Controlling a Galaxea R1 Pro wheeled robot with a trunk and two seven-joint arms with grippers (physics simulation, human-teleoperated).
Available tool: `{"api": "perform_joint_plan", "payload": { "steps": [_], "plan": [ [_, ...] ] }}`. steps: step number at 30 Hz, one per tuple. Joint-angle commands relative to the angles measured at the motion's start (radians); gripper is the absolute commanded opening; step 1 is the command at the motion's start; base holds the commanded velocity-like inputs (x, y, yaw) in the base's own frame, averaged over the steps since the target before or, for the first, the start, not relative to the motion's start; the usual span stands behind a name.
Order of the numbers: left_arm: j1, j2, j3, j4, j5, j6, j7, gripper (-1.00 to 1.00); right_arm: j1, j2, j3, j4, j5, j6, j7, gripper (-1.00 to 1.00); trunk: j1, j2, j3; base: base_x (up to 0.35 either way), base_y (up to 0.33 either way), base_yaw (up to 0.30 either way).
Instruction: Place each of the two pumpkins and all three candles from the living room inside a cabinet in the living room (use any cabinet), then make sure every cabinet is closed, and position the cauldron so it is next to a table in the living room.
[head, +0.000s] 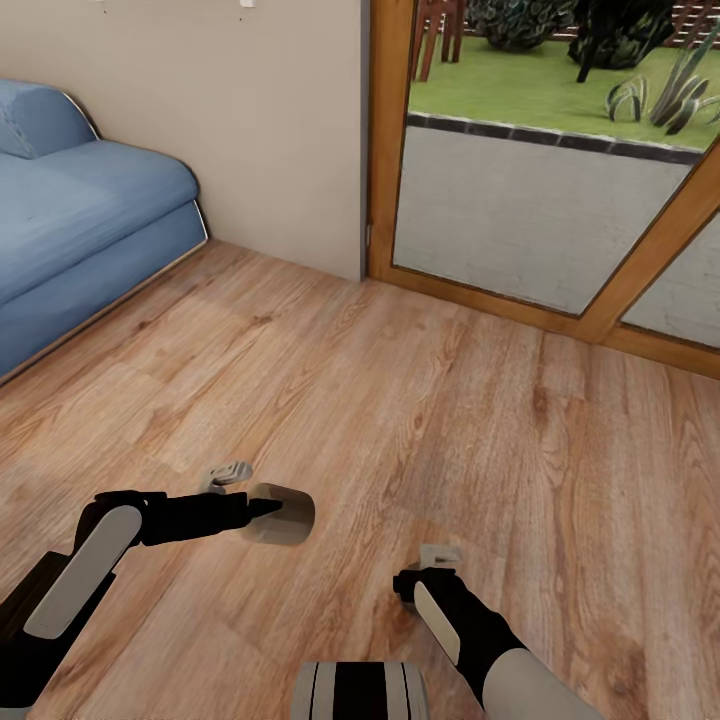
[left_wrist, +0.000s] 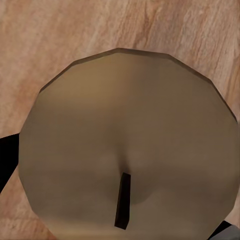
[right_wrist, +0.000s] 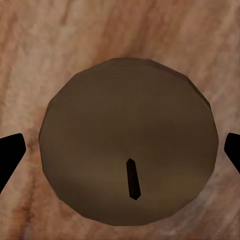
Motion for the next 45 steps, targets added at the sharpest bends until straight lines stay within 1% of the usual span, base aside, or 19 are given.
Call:
{"api": "perform_joint_plan", "payload": {
  "steps": [1,4,8,17,22,45],
  "plan": [
    [-0.001,0.001,-0.001,-0.001,0.011,0.001,0.01,-1.0,-0.001,-0.001,0.006,-0.002,-0.01,0.003,-0.01,1.0,0.0,0.0,-0.001,0.0,0.0,0.0],
    [-0.001,0.001,-0.002,-0.001,0.011,0.001,0.01,-1.0,-0.001,-0.001,0.006,-0.002,-0.01,0.002,-0.01,1.0,0.0,0.0,-0.001,0.0,0.0,0.0],
    [-0.001,0.001,-0.002,-0.001,0.011,0.001,0.01,-1.0,-0.001,-0.001,0.006,-0.003,-0.01,0.002,-0.01,1.0,0.002,-0.001,-0.016,0.0,0.0,0.0],
    [-0.001,0.001,-0.003,-0.001,0.012,0.001,0.01,-1.0,-0.002,-0.001,0.006,-0.004,-0.01,0.002,-0.01,1.0,0.002,-0.001,-0.016,0.0,0.0,0.0],
    [-0.001,0.001,-0.003,-0.001,0.011,0.001,0.01,-1.0,-0.005,-0.001,0.006,-0.004,-0.01,0.002,-0.009,1.0,0.004,-0.002,-0.035,0.0,0.0,0.0],
    [-0.001,0.001,-0.003,-0.001,0.012,0.001,0.01,-1.0,-0.005,-0.001,0.006,-0.004,-0.01,0.002,-0.01,1.0,0.004,-0.002,-0.035,0.0,0.0,0.0]
  ]
}}
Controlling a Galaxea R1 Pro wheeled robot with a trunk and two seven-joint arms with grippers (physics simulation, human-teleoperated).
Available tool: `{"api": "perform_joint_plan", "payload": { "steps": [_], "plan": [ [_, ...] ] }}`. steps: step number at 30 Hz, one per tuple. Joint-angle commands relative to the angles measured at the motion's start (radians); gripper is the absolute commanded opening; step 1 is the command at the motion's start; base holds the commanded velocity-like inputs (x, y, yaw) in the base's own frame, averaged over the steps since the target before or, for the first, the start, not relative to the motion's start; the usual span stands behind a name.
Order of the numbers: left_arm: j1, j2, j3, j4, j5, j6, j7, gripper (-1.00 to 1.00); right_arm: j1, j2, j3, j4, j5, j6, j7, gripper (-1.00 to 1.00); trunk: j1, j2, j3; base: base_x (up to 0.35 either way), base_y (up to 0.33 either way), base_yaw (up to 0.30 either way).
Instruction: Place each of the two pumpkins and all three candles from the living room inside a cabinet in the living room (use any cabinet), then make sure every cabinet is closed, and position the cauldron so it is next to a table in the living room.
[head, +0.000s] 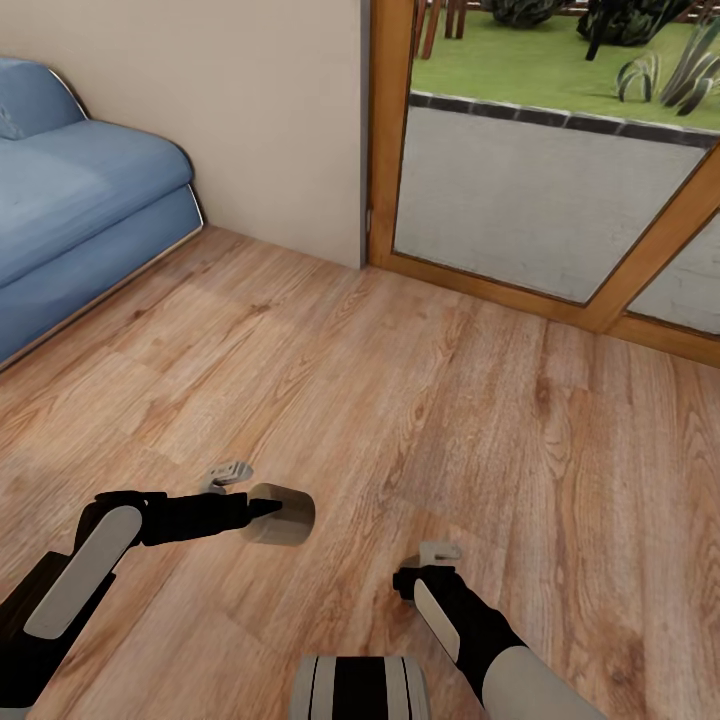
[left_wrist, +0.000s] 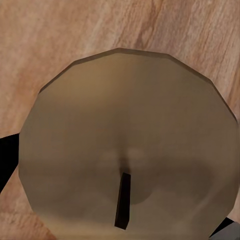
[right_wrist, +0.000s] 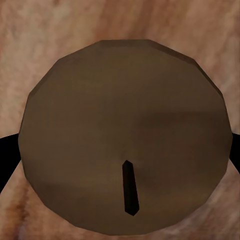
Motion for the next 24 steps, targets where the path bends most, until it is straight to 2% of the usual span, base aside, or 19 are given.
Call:
{"api": "perform_joint_plan", "payload": {
  "steps": [1,2,3,24],
  "plan": [
    [-0.001,0.001,-0.001,-0.001,0.011,0.001,0.01,-1.0,-0.001,-0.001,0.006,-0.001,-0.011,0.003,-0.009,1.0,0.0,0.0,-0.001,0.0,0.0,0.0],
    [-0.001,0.001,-0.001,-0.001,0.011,0.001,0.01,-1.0,0.0,-0.001,0.006,-0.001,-0.011,0.003,-0.01,1.0,0.0,0.0,-0.001,0.0,0.0,0.0],
    [-0.001,0.001,-0.001,-0.001,0.011,0.001,0.01,-1.0,0.0,-0.001,0.006,-0.001,-0.011,0.003,-0.01,-1.0,0.0,0.0,-0.001,0.0,0.0,0.0],
    [-0.001,0.001,-0.001,-0.001,0.01,0.001,0.01,-1.0,0.0,-0.002,0.004,0.0,-0.011,0.003,-0.01,-1.0,0.0,0.0,-0.001,0.0,0.0,0.0]
  ]
}}
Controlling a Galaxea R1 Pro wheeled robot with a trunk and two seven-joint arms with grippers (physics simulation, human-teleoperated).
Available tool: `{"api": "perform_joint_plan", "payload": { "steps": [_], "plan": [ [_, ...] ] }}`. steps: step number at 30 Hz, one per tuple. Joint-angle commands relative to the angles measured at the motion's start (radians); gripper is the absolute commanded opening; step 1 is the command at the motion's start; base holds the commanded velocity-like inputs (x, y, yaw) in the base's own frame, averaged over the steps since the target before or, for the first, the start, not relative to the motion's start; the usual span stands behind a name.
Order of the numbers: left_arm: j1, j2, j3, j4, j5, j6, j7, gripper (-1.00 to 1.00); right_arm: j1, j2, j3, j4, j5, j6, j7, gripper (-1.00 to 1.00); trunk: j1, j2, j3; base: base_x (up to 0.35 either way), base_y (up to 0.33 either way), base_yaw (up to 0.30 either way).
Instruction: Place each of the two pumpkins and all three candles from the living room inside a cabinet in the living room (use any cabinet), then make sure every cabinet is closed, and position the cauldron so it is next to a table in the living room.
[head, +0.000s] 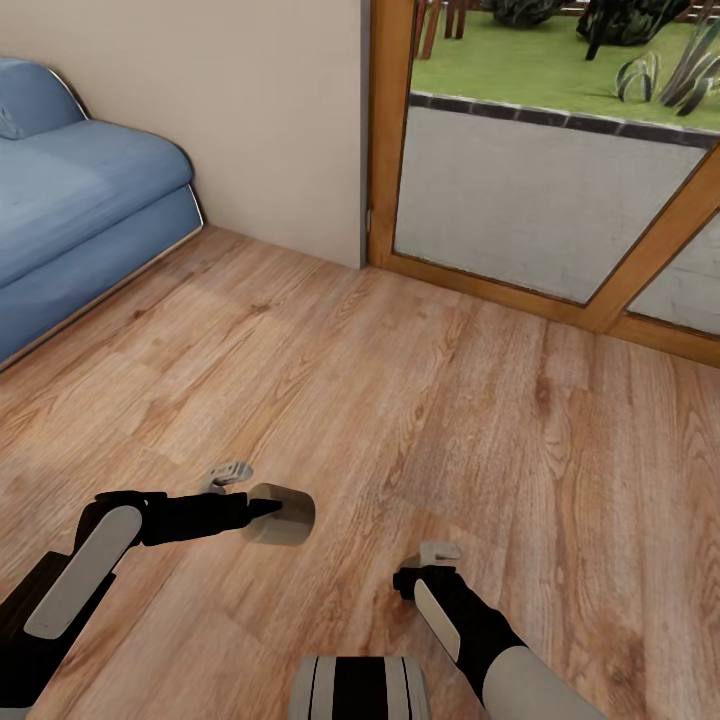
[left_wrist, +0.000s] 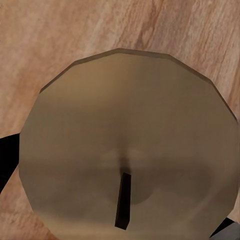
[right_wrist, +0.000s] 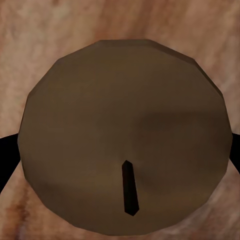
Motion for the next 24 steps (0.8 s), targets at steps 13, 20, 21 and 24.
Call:
{"api": "perform_joint_plan", "payload": {
  "steps": [13,20,21,24],
  "plan": [
    [-0.001,0.001,-0.003,-0.001,0.012,0.001,0.009,-1.0,0.0,-0.002,0.005,-0.003,-0.008,0.003,-0.011,-1.0,-0.001,0.0,0.011,0.0,0.0,0.0],
    [-0.001,0.0,-0.003,-0.001,0.011,0.001,0.009,-1.0,0.0,-0.004,0.004,-0.009,-0.008,-0.001,-0.01,-1.0,-0.005,0.002,0.038,0.0,0.0,0.0],
    [-0.001,0.0,-0.003,-0.001,0.011,0.001,0.009,-1.0,0.0,-0.004,0.004,-0.01,-0.008,-0.007,-0.01,-1.0,-0.005,0.002,0.042,0.0,0.0,0.0],
    [-0.001,0.0,-0.003,-0.001,0.011,0.001,0.01,-1.0,0.0,-0.006,0.005,-0.012,-0.008,-0.043,-0.009,-1.0,-0.006,0.003,0.053,0.0,0.0,0.0]
  ]
}}
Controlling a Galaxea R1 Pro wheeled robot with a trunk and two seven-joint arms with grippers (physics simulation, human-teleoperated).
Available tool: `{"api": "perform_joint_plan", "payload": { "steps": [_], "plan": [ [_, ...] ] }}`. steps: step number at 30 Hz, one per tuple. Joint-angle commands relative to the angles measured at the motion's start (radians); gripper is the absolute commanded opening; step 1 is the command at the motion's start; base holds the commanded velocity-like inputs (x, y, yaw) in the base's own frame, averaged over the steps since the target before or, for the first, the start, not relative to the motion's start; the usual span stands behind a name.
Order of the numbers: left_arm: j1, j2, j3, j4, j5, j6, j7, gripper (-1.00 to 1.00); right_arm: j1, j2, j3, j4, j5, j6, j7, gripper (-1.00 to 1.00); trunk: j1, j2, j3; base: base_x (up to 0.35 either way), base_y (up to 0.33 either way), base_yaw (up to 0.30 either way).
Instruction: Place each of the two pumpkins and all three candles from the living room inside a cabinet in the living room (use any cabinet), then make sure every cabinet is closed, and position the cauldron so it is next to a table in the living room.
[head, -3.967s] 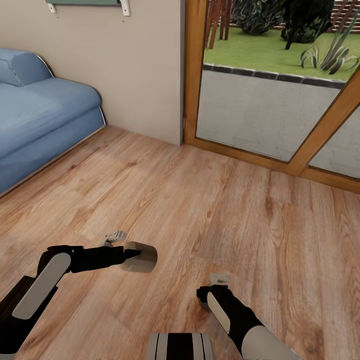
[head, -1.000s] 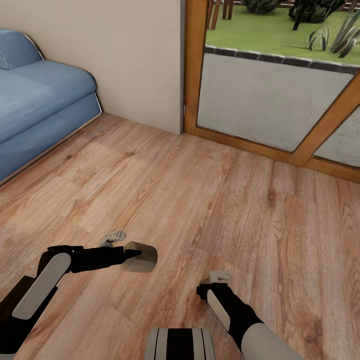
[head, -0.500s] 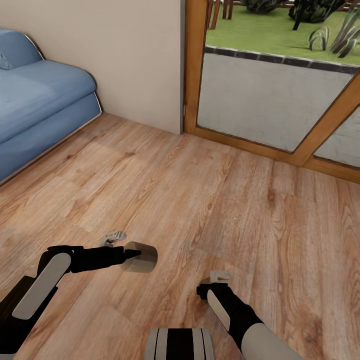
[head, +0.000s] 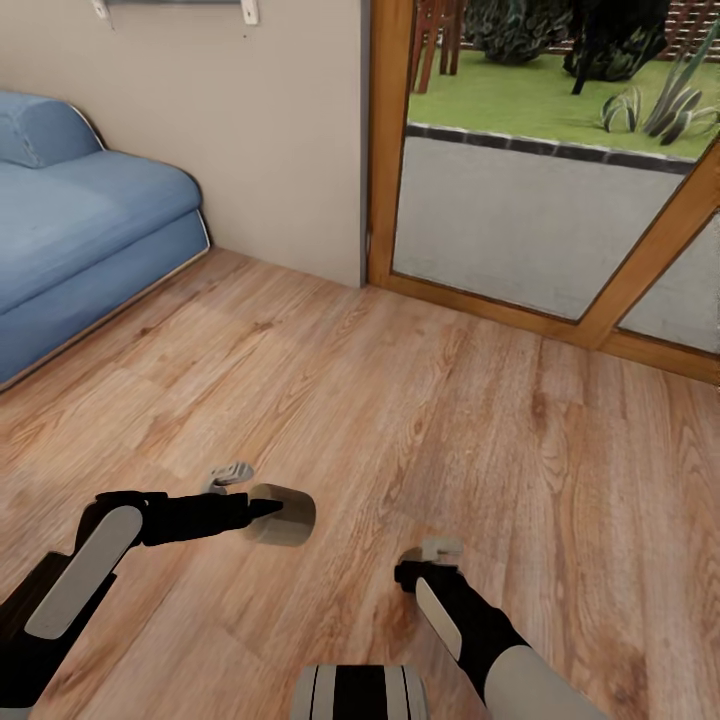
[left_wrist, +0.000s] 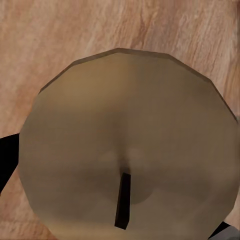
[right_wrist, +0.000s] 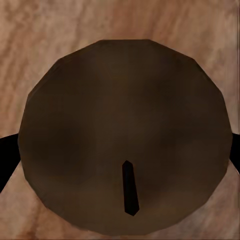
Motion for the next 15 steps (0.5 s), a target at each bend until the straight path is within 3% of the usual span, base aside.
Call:
{"api": "perform_joint_plan", "payload": {
  "steps": [1,6,9,15],
  "plan": [
    [-0.001,0.001,-0.001,-0.001,0.01,0.001,0.01,-1.0,0.0,-0.003,0.006,-0.004,-0.013,-0.005,-0.011,-1.0,-0.001,0.0,0.003,0.0,0.0,0.0],
    [-0.001,-0.001,-0.002,-0.001,0.008,0.001,0.017,-1.0,0.005,-0.006,0.004,-0.074,-0.012,-0.015,0.029,-1.0,-0.003,0.001,0.023,0.0,0.0,0.0],
    [-0.001,-0.002,-0.006,-0.001,0.003,0.001,0.02,-1.0,0.011,-0.008,0.001,-0.214,-0.011,0.002,0.044,-1.0,-0.004,0.002,0.034,0.0,0.0,0.0],
    [-0.001,-0.002,-0.011,-0.001,0.0,0.001,0.021,-1.0,0.04,-0.011,-0.004,-0.33,-0.011,0.037,0.05,-1.0,-0.007,0.003,0.057,0.0,0.0,0.0]
  ]
}}
